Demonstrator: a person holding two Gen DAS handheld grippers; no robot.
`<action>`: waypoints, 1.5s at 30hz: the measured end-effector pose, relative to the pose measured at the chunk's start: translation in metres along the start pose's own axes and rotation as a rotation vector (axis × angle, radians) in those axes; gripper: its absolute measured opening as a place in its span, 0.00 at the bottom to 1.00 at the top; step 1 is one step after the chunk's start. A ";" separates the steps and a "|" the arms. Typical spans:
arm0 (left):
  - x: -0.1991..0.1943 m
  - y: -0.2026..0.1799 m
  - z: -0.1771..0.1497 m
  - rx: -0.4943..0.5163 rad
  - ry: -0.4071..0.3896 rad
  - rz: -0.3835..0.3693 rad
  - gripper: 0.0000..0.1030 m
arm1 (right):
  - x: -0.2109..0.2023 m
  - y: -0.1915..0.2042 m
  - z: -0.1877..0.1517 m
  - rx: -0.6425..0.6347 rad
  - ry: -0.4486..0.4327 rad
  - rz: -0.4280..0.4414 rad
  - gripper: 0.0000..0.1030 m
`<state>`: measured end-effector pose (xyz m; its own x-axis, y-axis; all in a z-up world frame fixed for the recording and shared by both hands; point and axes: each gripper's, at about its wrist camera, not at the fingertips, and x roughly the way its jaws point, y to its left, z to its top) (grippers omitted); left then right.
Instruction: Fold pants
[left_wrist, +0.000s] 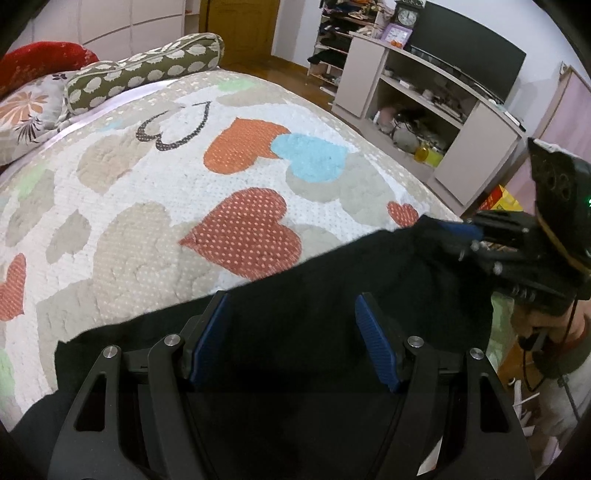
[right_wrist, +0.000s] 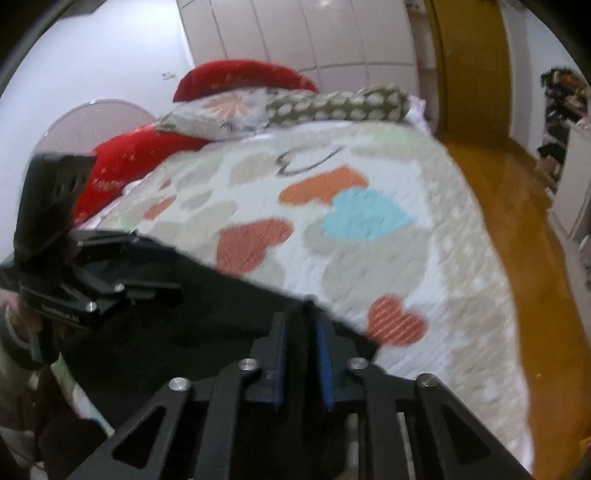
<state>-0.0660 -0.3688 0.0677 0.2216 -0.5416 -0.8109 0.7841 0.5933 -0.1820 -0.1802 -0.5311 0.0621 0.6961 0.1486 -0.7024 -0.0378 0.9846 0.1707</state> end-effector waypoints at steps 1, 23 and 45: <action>0.000 0.002 0.002 -0.012 -0.008 -0.005 0.68 | 0.001 -0.005 0.001 0.012 0.001 -0.013 0.07; 0.079 -0.053 0.038 0.218 0.103 -0.098 0.70 | -0.027 -0.017 -0.080 0.318 -0.030 0.157 0.74; -0.073 0.064 -0.013 -0.206 -0.182 -0.145 0.30 | -0.014 0.134 0.006 0.047 -0.064 0.469 0.46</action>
<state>-0.0397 -0.2832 0.1080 0.2305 -0.7161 -0.6589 0.6852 0.6002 -0.4127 -0.1908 -0.4016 0.0985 0.6544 0.5684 -0.4987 -0.3268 0.8073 0.4913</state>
